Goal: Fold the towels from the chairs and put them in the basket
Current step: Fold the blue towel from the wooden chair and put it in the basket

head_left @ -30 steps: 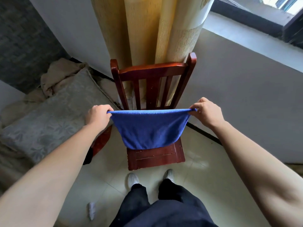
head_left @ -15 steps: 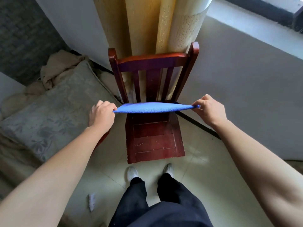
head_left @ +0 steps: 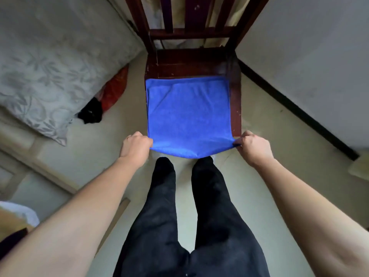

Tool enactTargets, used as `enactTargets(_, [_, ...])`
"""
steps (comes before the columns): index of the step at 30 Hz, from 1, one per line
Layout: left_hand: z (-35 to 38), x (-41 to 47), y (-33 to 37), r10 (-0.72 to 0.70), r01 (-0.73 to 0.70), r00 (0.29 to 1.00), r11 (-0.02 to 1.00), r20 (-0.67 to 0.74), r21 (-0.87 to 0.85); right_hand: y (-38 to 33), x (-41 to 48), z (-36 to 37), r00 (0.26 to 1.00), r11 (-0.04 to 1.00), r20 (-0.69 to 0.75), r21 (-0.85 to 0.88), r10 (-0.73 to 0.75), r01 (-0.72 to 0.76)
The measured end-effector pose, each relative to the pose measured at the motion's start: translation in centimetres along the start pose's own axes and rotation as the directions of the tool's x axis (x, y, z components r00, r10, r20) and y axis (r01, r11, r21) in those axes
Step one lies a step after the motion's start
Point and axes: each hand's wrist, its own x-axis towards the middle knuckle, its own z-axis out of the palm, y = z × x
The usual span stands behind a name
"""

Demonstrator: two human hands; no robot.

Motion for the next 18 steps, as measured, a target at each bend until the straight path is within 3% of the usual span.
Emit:
enactTargets(3, [2.0, -0.6, 0.4, 0.01, -0.011, 0.995, 1.0, 0.103, 0.006, 0.4, -0.9, 2.2, 0.995, 1.0, 0.097, -0.027, 0.004, -0.002])
enactTargets(6, [2.5, -0.5, 0.1, -0.085, 0.102, 0.986, 0.988, 0.142, -0.117, 0.6, -1.1, 2.1, 0.994, 1.0, 0.107, 0.008, 0.009, -0.01])
enactTargets(10, [0.9, 1.3, -0.7, -0.217, 0.234, 0.972, 0.9, 0.087, -0.369, 0.6, 1.1, -0.1, 0.991, 0.952, 0.088, 0.281, 0.096, -0.118])
enactTargets(12, [-0.6, 3.2, -1.1, -0.309, 0.297, 0.948, 0.779, 0.075, -0.553, 0.4, 3.4, -1.6, 0.978, 0.837, 0.09, 0.506, 0.19, -0.209])
enactTargets(14, [-2.0, 5.7, -1.5, -0.416, 0.333, 0.906, 0.594, 0.075, -0.732, 0.1, 6.1, -2.8, 0.949, 0.63, 0.086, 0.729, 0.303, -0.267])
enactTargets(16, [-3.1, 8.1, -1.8, -0.482, 0.321, 0.872, 0.424, 0.089, -0.846, -0.1, 9.0, -3.6, 0.931, 0.457, 0.074, 0.856, 0.357, -0.243])
enactTargets(18, [-3.8, 10.9, -2.1, -0.508, 0.294, 0.856, 0.318, 0.1, -0.901, -0.4, 11.8, -4.1, 0.935, 0.356, 0.07, 0.913, 0.347, -0.201])
